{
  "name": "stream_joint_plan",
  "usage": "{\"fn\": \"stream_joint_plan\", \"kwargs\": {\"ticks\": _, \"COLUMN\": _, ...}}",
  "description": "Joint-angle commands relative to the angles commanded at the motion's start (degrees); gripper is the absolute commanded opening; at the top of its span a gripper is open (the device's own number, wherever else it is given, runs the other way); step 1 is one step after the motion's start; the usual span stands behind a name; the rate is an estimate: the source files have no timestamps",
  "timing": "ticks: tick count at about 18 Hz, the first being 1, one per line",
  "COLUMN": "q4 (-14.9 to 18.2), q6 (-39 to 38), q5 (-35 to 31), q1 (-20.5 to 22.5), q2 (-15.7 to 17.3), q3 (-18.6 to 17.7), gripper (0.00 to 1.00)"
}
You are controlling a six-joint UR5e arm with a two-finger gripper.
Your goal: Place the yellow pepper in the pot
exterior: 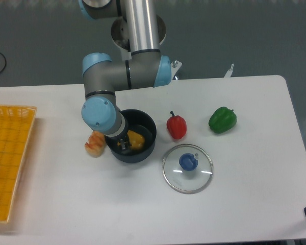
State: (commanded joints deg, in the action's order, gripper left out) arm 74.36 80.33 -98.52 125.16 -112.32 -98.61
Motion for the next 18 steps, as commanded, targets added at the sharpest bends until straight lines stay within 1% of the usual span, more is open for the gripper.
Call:
{"fn": "stream_joint_plan", "kwargs": {"ticks": 2, "q4": 0.0, "q6": 0.0, "q5": 0.0, "q1": 0.0, "q2": 0.0, "q3": 0.6, "gripper": 0.90}}
{"fn": "stream_joint_plan", "kwargs": {"ticks": 3, "q4": 0.0, "q6": 0.1, "q5": -0.1, "q1": 0.0, "q2": 0.2, "q3": 1.6, "gripper": 0.91}}
{"fn": "stream_joint_plan", "kwargs": {"ticks": 4, "q4": 0.4, "q6": 0.0, "q5": -0.2, "q1": 0.1, "q2": 0.3, "q3": 2.8, "gripper": 0.97}}
{"fn": "stream_joint_plan", "kwargs": {"ticks": 5, "q4": 0.8, "q6": -0.2, "q5": -0.2, "q1": 0.1, "q2": 0.7, "q3": 4.1, "gripper": 1.00}}
{"fn": "stream_joint_plan", "kwargs": {"ticks": 7, "q4": 0.4, "q6": -0.2, "q5": 1.0, "q1": 0.8, "q2": 2.2, "q3": 5.6, "gripper": 1.00}}
{"fn": "stream_joint_plan", "kwargs": {"ticks": 9, "q4": 0.3, "q6": -0.2, "q5": 1.2, "q1": 0.8, "q2": 3.2, "q3": 6.0, "gripper": 1.00}}
{"fn": "stream_joint_plan", "kwargs": {"ticks": 11, "q4": 0.4, "q6": 0.0, "q5": 1.4, "q1": 1.4, "q2": 3.7, "q3": 7.1, "gripper": 1.00}}
{"fn": "stream_joint_plan", "kwargs": {"ticks": 13, "q4": 0.4, "q6": 0.0, "q5": 1.9, "q1": 1.7, "q2": 3.7, "q3": 7.5, "gripper": 1.00}}
{"fn": "stream_joint_plan", "kwargs": {"ticks": 15, "q4": 0.3, "q6": 0.3, "q5": 2.0, "q1": 1.9, "q2": 4.7, "q3": 7.7, "gripper": 1.00}}
{"fn": "stream_joint_plan", "kwargs": {"ticks": 18, "q4": 0.4, "q6": 0.2, "q5": 2.2, "q1": 2.4, "q2": 4.7, "q3": 8.8, "gripper": 1.00}}
